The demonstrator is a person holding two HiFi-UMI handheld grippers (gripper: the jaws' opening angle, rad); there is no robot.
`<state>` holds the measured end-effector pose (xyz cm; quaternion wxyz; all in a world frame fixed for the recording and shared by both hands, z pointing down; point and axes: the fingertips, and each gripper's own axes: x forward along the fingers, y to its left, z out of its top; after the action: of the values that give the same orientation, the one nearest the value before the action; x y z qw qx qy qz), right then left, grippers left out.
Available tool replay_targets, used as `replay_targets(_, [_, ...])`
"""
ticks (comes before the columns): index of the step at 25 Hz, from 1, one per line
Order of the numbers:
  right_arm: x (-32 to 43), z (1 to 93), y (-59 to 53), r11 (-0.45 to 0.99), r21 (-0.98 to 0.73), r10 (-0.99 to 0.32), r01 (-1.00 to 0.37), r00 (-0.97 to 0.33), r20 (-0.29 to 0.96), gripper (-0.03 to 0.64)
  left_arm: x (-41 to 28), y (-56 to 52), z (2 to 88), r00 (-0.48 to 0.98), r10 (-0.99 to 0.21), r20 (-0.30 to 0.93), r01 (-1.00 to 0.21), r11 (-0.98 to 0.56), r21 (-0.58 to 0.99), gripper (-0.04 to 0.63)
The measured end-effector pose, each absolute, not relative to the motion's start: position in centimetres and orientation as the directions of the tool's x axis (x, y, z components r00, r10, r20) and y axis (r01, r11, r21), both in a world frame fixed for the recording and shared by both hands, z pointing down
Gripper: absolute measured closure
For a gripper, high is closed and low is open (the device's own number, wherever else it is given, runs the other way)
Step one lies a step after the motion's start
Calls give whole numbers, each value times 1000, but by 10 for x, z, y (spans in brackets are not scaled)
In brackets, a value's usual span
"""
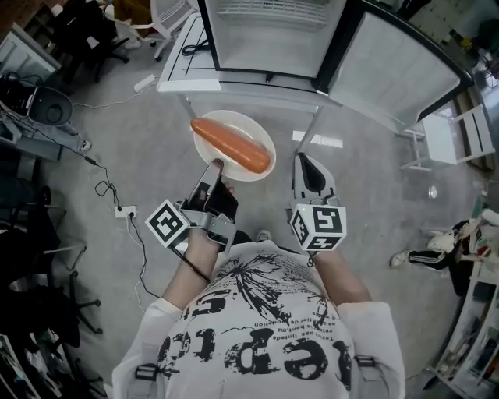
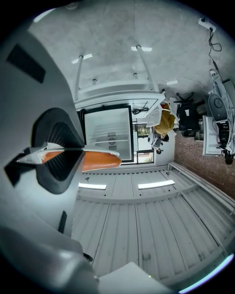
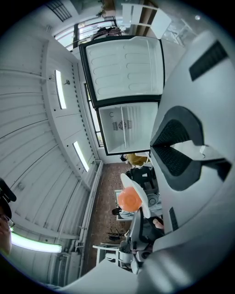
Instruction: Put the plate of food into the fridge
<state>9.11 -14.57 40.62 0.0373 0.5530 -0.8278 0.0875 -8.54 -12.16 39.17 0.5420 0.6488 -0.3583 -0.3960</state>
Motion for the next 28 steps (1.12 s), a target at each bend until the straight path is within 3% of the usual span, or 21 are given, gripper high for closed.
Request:
replay_targets(11, [93,406,-223,370,-80,-914,-926,-378,150,617,-70,-208,404,484,-870,-99,-24,-126,992,571])
replay_targets(17, [85,399,-274,316,20,-941,-948,-311,134,617,-78,-275,401,521,-847,-107,-1,-125,992,571])
replay_targets(28, [53,395,-371,222,31,-965,-974,-216,148,617,-112,-393,399,583,-805,-111,11,-129,992,572])
